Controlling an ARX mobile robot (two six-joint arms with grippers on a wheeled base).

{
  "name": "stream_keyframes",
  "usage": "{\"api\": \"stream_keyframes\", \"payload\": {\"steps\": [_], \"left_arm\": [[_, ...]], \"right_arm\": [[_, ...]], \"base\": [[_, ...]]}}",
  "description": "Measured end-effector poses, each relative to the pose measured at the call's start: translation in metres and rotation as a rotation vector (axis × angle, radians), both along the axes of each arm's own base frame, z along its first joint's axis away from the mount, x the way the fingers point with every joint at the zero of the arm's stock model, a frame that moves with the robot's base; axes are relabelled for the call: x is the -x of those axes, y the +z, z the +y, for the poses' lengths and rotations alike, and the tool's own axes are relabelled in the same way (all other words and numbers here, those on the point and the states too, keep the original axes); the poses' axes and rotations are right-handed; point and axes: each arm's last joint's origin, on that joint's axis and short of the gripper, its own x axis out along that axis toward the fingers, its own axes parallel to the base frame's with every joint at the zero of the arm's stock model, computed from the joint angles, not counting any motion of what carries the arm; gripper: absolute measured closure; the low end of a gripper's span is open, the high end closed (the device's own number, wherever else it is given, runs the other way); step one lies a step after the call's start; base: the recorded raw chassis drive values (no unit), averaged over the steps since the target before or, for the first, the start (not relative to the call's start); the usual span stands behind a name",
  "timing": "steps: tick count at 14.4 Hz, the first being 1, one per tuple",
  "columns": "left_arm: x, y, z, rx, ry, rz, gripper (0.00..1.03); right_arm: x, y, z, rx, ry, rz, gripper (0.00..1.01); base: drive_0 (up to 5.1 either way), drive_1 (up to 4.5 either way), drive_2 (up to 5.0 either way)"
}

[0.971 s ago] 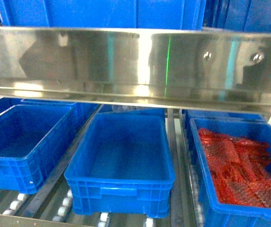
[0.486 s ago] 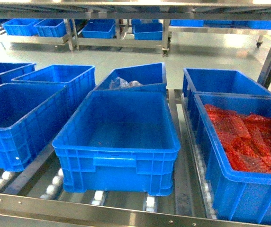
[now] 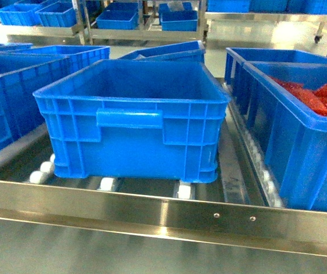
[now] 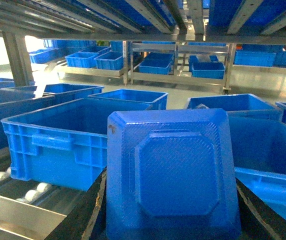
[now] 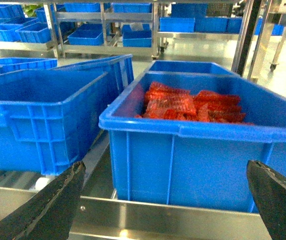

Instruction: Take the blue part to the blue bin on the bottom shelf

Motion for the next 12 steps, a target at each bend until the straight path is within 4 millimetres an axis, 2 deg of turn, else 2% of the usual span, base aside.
{"api": "stream_keyframes", "payload": {"steps": [12], "left_arm": [[0.0001, 0.0004, 0.0000, 0.000, 0.001, -0.004, 0.59]], "right_arm": [[0.0000, 0.0001, 0.0000, 0.000, 0.001, -0.001, 0.03]], "base": [[0.0, 0.00, 0.0]]}}
